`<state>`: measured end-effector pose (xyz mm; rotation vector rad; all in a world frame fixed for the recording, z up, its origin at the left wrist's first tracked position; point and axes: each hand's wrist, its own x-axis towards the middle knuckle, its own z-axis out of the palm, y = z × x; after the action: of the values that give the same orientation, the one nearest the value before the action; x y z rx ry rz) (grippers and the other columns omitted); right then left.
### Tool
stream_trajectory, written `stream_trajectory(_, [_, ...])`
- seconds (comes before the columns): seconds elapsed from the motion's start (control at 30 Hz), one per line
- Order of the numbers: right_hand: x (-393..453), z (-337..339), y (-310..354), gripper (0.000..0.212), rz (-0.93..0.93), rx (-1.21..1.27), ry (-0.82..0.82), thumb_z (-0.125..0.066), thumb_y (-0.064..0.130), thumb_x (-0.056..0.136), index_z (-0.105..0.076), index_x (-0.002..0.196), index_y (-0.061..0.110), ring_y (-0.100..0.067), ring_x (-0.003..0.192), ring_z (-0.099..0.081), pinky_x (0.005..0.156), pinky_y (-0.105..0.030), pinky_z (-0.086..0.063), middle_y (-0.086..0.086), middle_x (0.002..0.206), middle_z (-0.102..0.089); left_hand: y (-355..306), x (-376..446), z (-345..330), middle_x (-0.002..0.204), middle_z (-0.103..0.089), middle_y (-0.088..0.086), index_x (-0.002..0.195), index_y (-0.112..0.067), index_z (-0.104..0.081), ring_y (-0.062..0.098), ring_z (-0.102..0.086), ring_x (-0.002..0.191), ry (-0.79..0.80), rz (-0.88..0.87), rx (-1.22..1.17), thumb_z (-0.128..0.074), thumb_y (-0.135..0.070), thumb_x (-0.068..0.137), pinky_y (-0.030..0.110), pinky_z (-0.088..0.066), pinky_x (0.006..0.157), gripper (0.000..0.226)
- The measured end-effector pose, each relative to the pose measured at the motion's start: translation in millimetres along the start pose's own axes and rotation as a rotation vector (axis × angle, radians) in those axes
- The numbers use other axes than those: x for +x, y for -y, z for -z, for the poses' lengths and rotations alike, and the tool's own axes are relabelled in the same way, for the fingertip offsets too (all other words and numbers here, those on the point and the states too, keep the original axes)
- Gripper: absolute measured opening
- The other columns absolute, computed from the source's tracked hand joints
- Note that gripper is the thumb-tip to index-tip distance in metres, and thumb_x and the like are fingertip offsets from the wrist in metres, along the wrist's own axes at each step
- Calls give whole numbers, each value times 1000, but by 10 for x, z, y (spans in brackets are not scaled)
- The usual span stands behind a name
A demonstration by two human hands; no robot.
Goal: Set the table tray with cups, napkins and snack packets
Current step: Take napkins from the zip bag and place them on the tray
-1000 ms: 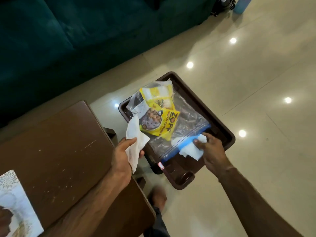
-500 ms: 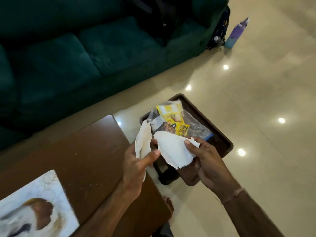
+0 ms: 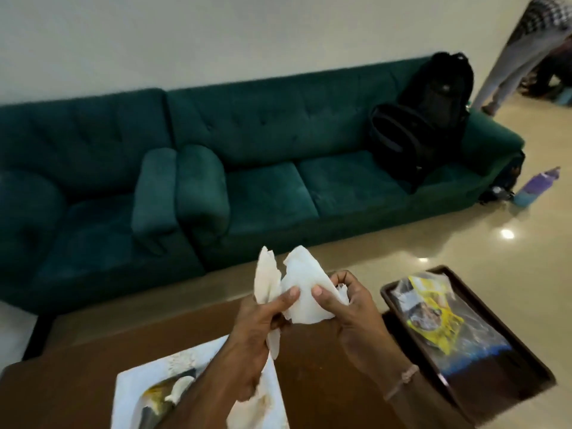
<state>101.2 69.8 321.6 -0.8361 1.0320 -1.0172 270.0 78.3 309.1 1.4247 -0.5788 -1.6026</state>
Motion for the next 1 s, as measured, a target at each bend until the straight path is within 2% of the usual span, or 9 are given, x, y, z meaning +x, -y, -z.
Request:
stream_trajectory(0.13, [-115, -708, 212, 42, 52, -121, 91, -81, 31, 72, -64, 109, 20, -34, 98, -71, 74, -44, -62, -9, 105, -71, -517, -259, 621, 113, -65, 29, 117, -6, -61, 43, -64, 109, -61, -109, -138, -84, -23, 67, 65, -51, 91, 58])
stream_trajectory(0.23, [-282, -1113, 327, 30, 42, -272, 192, -75, 30, 78, -69, 99, 9, -28, 86, -71, 66, -31, -59, -11, 96, -73, -810, -458, 1010, 108, -65, 25, 117, -4, -60, 40, -66, 103, -43, -162, -234, -82, -17, 66, 55, -57, 83, 58])
stream_trajectory(0.3, [-359, -1268, 381, 23, 33, -485, 251, -74, 36, 81, -69, 88, 14, -19, 80, -69, 67, -24, -54, -4, 88, -73, -947, -566, 1209, 97, -64, 21, 109, -6, -64, 32, -65, 89, -22, -226, -247, -82, -19, 63, 43, -57, 73, 51])
stream_trajectory(0.4, [-396, -1423, 517, 29, -46, -793, 338, -73, 48, 81, -66, 99, 27, -12, 95, -68, 80, -28, -57, 4, 103, -70, -1085, -740, 1493, 91, -66, 15, 107, -11, -64, 29, -61, 88, 13, -280, -255, -82, -18, 67, 45, -50, 79, 45])
stream_trajectory(0.57, [-377, -1770, 667, 66, -62, -418, 385, -74, 53, 76, -50, 133, 30, -19, 112, -67, 94, -36, -56, 1, 125, -68, -1196, -913, 1737, 86, -71, 5, 108, -19, -61, 26, -69, 89, 65, -367, -100, -78, -26, 71, 48, -58, 86, 42])
stream_trajectory(0.67, [-317, -2043, 701, 63, -36, -346, 416, -75, 36, 77, -50, 134, 24, -23, 106, -70, 85, -34, -57, -5, 116, -71, -1239, -1004, 1783, 94, -66, 13, 108, -13, -59, 31, -67, 95, 54, -436, 7, -74, -26, 73, 54, -56, 89, 40])
stream_trajectory(0.77, [-239, -2174, 697, 63, -14, -321, 397, -80, 15, 71, -55, 129, 18, -26, 102, -71, 82, -38, -59, -10, 110, -72, -1248, -1080, 1808, 90, -65, 15, 104, -8, -61, 24, -67, 79, 42, -483, 36, -75, -26, 74, 37, -59, 69, 38])
stream_trajectory(0.87, [-156, -2168, 703, 48, -38, -218, 325, -73, 3, 79, -58, 124, 13, -28, 102, -69, 78, -38, -59, -12, 113, -70, -1255, -1159, 1828, 80, -63, 10, 114, -4, -60, 13, -54, 54, 81, -419, -169, -76, -31, 74, 25, -47, 50, 51])
stream_trajectory(1.0, [-34, -2099, 760, 37, 54, -320, 89, -70, 3, 84, -60, 118, 12, -24, 100, -65, 80, -38, -57, -6, 107, -68, -1328, -1212, 1858, 99, -61, 17, 129, -6, -58, 18, -39, 56, 149, -332, -401, -50, -58, 89, 31, -34, 54, 65])
